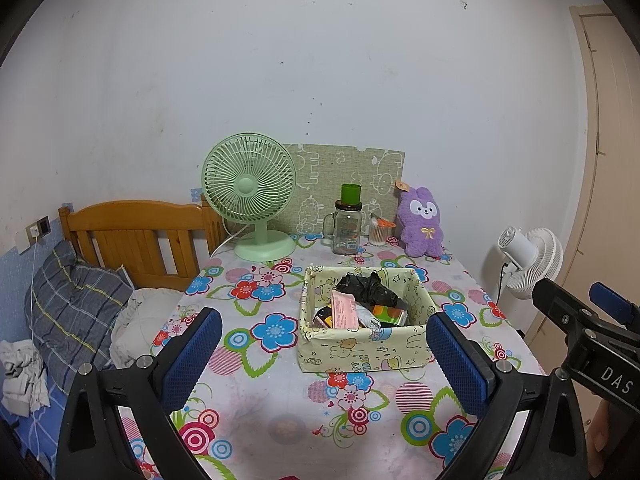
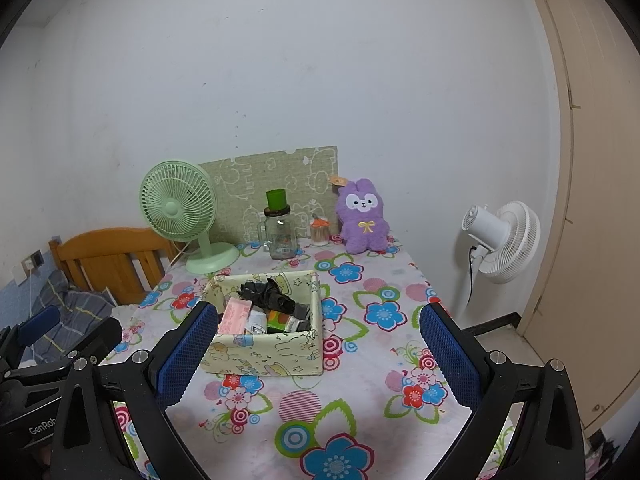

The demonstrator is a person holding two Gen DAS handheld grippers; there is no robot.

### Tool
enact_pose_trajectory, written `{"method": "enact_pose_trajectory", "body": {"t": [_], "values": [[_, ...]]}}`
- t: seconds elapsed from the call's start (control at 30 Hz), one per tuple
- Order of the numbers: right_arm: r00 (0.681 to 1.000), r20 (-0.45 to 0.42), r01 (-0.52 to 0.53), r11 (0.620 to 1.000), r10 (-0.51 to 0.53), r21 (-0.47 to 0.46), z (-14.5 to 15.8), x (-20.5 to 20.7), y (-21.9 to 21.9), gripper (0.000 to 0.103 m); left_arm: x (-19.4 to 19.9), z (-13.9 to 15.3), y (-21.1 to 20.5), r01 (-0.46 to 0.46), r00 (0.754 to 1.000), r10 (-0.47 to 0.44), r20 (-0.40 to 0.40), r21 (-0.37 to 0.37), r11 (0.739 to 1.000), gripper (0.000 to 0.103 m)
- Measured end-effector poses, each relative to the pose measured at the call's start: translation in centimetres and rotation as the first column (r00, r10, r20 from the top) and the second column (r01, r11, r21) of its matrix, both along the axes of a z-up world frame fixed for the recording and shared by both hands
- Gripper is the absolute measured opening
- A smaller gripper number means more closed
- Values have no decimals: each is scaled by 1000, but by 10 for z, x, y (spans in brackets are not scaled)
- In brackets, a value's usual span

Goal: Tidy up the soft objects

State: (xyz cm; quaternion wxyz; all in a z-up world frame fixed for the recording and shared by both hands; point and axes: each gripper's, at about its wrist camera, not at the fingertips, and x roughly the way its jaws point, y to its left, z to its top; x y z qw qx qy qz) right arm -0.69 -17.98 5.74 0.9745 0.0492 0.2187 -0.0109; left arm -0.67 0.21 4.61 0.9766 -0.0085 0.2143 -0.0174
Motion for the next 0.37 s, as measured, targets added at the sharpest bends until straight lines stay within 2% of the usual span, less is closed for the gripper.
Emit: {"method": "enact_pose_trajectory", "body": {"t": [0.37], "values": [[1000,-1,0,1000,0,0,0,0,0,102,0,0,1,0,1000,0,-1,-1,1000,103]]}}
